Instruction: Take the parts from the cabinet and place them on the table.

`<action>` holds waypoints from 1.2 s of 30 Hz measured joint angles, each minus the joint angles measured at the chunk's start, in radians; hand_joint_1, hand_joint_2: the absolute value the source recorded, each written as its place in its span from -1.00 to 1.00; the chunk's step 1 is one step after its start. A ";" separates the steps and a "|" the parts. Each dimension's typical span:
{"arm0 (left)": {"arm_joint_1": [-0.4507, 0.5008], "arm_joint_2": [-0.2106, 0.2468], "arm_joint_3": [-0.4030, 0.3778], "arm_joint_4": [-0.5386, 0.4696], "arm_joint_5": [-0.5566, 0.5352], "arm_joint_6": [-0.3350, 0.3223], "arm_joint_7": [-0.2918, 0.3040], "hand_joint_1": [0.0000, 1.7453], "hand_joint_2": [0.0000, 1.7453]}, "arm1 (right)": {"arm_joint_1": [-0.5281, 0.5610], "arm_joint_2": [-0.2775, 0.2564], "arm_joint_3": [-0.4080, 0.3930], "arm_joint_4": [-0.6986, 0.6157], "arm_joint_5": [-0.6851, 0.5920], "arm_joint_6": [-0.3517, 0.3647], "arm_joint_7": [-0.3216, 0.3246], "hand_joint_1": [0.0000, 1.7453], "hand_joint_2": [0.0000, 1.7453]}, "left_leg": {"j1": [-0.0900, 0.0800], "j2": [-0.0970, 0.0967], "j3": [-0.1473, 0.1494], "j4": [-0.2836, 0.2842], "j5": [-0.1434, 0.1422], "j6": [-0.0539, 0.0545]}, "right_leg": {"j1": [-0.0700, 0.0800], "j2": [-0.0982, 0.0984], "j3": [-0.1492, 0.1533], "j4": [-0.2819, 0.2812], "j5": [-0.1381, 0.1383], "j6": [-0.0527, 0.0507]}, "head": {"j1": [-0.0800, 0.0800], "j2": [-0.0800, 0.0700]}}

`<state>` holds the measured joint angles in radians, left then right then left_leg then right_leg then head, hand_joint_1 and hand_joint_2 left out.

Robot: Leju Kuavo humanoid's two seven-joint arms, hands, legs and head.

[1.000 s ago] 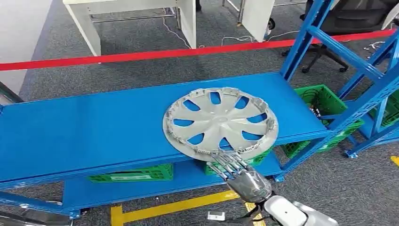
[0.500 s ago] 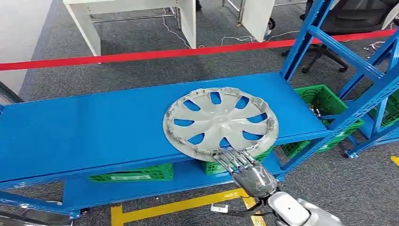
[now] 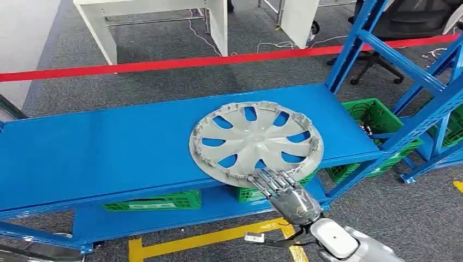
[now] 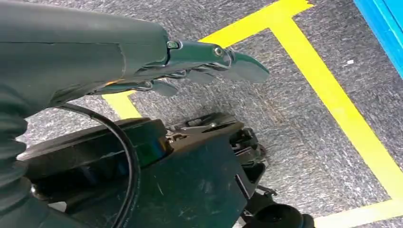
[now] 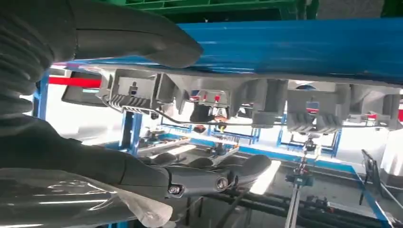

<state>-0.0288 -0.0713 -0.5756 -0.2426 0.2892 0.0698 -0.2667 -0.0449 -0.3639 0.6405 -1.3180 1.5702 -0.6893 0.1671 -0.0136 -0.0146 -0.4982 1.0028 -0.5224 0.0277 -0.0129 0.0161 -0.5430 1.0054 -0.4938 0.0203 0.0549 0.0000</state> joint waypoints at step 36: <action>0.000 0.001 0.001 0.000 0.017 -0.001 -0.004 -1.00 1.00 | -0.138 0.075 0.000 0.177 -0.007 0.006 -0.053 -1.00 1.00 | 0.000 0.000 0.000 0.000 0.001 0.001 | 0.000 0.000 0.000 0.000 0.000 0.000 | 0.000 0.000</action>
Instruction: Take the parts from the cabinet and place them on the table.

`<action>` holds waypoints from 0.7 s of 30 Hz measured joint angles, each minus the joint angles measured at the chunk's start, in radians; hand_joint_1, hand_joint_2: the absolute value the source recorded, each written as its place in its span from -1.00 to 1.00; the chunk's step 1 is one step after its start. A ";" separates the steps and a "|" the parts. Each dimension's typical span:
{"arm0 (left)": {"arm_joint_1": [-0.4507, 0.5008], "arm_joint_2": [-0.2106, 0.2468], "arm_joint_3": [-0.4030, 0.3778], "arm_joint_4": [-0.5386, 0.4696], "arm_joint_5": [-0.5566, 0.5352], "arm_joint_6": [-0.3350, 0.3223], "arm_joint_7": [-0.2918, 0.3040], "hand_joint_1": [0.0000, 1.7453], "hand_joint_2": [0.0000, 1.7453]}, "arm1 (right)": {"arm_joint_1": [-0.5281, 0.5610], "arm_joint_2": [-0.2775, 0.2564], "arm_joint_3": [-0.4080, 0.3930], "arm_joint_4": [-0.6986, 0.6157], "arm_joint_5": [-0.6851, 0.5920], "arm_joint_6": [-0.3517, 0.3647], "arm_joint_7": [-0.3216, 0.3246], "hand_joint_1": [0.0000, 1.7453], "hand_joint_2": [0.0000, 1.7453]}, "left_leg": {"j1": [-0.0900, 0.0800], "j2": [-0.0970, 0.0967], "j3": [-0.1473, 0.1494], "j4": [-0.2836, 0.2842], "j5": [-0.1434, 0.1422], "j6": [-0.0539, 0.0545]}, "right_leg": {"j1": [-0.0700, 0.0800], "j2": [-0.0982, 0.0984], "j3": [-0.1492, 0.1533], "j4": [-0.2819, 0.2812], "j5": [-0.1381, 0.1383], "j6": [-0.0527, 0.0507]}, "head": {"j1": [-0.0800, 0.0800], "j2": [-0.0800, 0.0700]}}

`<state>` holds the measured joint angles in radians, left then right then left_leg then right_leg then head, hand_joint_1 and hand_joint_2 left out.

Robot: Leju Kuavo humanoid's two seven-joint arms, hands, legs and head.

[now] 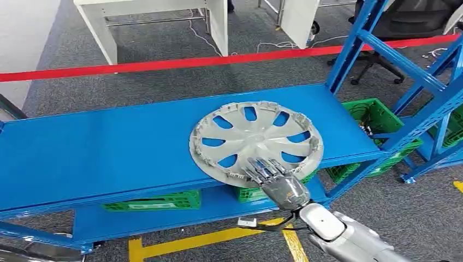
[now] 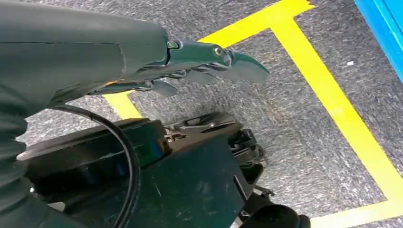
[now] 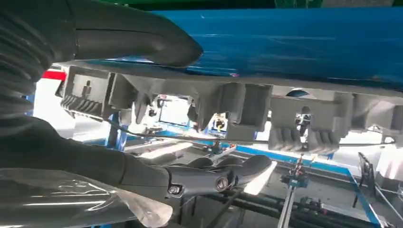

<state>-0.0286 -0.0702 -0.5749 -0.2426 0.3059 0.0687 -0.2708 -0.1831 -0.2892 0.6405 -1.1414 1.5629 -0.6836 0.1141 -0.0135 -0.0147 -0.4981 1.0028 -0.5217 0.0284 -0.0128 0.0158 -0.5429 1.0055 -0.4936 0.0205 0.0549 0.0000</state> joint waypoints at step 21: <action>0.000 0.000 0.000 0.000 0.006 0.000 -0.008 -1.00 1.00 | -0.025 0.016 -0.003 0.042 -0.002 0.002 0.000 -0.96 1.00 | 0.000 0.000 0.000 0.000 0.000 0.000 | 0.000 0.000 0.000 0.000 0.000 0.000 | 0.000 0.000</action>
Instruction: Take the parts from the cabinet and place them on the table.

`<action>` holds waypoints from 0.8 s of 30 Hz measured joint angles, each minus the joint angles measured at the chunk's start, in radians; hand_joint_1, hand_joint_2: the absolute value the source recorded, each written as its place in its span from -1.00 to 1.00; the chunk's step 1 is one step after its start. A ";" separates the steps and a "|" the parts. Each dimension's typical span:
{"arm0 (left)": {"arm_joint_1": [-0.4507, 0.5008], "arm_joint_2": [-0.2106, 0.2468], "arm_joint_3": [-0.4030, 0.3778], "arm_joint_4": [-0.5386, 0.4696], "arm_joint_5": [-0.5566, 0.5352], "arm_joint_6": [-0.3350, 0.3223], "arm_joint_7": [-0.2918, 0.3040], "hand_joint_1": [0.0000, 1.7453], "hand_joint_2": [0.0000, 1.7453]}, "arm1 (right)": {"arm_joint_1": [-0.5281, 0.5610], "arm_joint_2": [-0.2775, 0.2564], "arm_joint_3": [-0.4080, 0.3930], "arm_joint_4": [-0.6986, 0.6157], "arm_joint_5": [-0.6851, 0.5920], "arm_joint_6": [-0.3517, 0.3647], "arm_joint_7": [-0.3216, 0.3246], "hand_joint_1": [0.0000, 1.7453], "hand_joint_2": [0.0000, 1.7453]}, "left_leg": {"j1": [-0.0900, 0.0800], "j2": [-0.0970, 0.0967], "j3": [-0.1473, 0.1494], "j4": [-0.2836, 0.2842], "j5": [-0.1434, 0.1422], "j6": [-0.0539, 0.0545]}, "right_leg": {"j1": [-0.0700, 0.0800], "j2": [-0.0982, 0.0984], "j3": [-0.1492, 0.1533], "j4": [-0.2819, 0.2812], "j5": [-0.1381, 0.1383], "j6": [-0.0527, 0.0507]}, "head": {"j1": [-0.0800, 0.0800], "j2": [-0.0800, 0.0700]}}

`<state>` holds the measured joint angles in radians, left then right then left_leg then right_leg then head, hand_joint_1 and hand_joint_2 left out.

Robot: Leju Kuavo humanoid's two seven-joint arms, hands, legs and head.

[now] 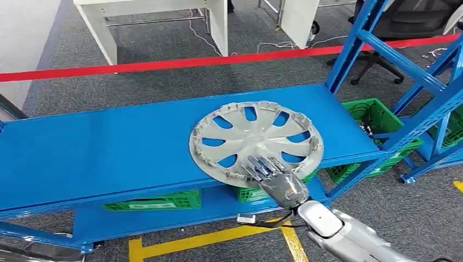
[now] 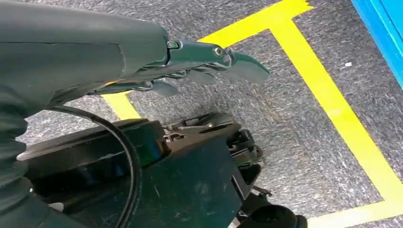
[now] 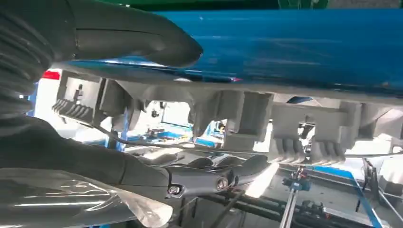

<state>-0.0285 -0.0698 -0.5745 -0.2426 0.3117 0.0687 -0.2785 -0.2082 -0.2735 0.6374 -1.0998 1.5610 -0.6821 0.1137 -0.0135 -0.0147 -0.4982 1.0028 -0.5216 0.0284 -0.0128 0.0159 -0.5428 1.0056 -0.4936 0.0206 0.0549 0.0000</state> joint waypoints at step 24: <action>0.000 0.001 0.001 0.000 -0.008 0.003 0.000 -1.00 1.00 | 0.042 0.011 -0.041 -0.096 0.008 -0.008 0.024 1.00 1.00 | 0.000 0.000 0.001 0.000 0.000 0.000 | 0.000 0.000 -0.001 0.000 0.000 0.000 | 0.000 0.000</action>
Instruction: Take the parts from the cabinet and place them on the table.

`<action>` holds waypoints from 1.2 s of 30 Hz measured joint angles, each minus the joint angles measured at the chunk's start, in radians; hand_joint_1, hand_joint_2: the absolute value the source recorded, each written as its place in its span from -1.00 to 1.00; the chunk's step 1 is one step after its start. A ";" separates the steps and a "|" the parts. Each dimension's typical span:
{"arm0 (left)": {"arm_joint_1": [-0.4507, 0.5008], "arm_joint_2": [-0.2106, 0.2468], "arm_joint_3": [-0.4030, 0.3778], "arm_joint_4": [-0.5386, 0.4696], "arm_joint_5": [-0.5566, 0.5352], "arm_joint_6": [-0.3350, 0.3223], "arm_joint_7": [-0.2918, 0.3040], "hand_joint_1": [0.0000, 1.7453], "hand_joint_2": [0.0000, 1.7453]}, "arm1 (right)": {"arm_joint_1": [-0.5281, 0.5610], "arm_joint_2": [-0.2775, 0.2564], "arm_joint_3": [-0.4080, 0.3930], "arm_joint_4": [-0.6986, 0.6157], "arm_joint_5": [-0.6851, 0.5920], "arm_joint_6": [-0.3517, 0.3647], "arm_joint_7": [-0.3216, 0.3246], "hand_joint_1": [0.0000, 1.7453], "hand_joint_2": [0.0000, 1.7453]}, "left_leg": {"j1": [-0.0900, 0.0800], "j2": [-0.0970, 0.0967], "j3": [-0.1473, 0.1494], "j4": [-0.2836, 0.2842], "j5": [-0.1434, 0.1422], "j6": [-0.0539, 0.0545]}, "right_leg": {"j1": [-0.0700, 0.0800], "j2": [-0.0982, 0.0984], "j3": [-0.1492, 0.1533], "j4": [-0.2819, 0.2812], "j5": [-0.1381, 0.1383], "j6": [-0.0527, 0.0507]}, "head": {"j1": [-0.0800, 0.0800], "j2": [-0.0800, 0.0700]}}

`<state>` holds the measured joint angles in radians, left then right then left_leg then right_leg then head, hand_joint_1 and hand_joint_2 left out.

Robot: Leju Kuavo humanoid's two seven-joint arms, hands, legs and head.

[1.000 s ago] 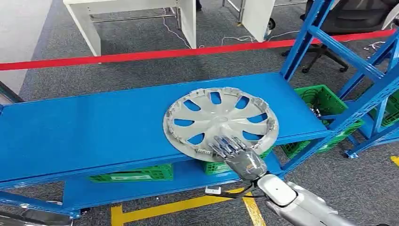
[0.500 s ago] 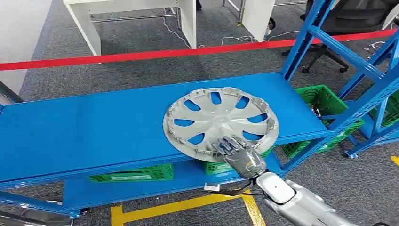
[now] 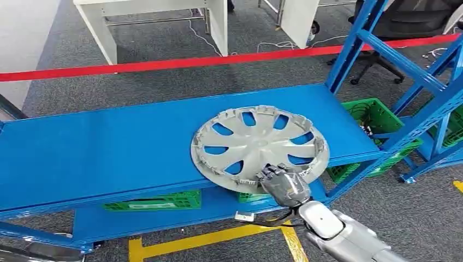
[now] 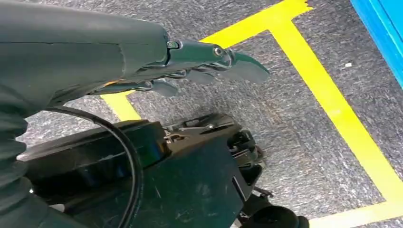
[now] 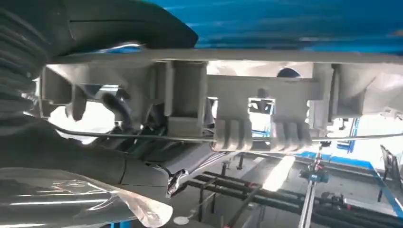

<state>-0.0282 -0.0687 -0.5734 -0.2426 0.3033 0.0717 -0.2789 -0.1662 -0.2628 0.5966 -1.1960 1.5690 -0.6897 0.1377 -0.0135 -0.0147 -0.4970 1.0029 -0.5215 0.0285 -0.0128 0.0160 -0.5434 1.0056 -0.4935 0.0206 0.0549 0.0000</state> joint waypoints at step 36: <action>-0.001 -0.005 0.005 0.000 -0.010 0.004 -0.004 -1.00 1.00 | 0.169 0.068 -0.180 -0.607 0.001 0.000 -0.355 1.00 1.00 | 0.000 -0.001 -0.002 0.000 0.001 0.001 | 0.000 -0.001 -0.002 0.000 0.000 0.001 | 0.000 0.000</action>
<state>-0.0291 -0.0732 -0.5680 -0.2426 0.2937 0.0760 -0.2831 0.0031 -0.1946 0.4162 -1.8032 1.5698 -0.6893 -0.2171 -0.0137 -0.0153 -0.4993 1.0030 -0.5208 0.0290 -0.0128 0.0152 -0.5452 1.0057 -0.4930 0.0213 0.0549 0.0000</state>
